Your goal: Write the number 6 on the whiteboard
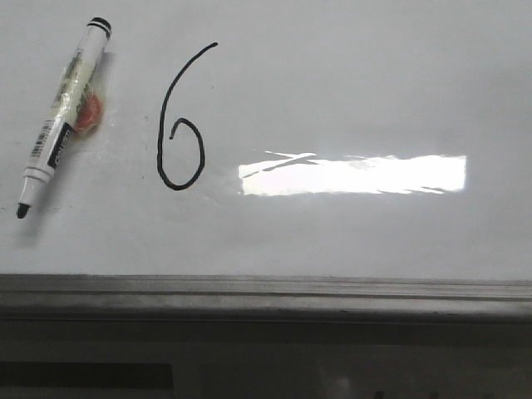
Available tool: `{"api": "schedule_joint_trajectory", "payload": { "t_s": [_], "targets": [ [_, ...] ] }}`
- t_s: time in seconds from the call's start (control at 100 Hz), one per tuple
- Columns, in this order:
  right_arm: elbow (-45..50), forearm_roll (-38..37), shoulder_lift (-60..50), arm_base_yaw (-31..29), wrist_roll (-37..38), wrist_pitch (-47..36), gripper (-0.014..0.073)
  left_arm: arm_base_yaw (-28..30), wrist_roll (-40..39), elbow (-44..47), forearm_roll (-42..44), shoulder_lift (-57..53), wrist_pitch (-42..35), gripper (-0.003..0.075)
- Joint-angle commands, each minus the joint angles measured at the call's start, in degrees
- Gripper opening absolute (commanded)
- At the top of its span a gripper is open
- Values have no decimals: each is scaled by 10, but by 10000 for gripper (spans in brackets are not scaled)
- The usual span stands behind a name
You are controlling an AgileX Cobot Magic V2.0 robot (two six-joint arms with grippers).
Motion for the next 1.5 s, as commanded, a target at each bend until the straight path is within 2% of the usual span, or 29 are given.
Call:
{"api": "schedule_joint_trajectory", "payload": {
  "t_s": [0.0,0.16,0.28,0.69,0.73,1.01,1.15,1.49],
  "targets": [
    [-14,-6,3,1,-4,-46,-64,0,-5,13,-3,-17,-30,-20],
    [16,-16,3,-40,-4,-60,-64,0,-5,13,-3,-17,-30,-20],
    [59,-49,2,-127,-2,-77,-64,0,-5,13,-3,-17,-30,-20],
    [160,-61,-97,-397,63,-85,-64,0,-5,13,-3,-17,-30,-20],
    [158,-71,-101,-420,63,-57,-64,0,-5,13,-3,-17,-30,-20],
    [158,-77,-148,-552,63,-7,-64,0,-5,13,-3,-17,-30,-20],
    [158,-79,-192,-587,63,75,-64,0,-5,13,-3,-17,-30,-20],
    [158,-78,-223,-587,63,201,-64,0,-5,13,-3,-17,-30,-20]
  ]
}}
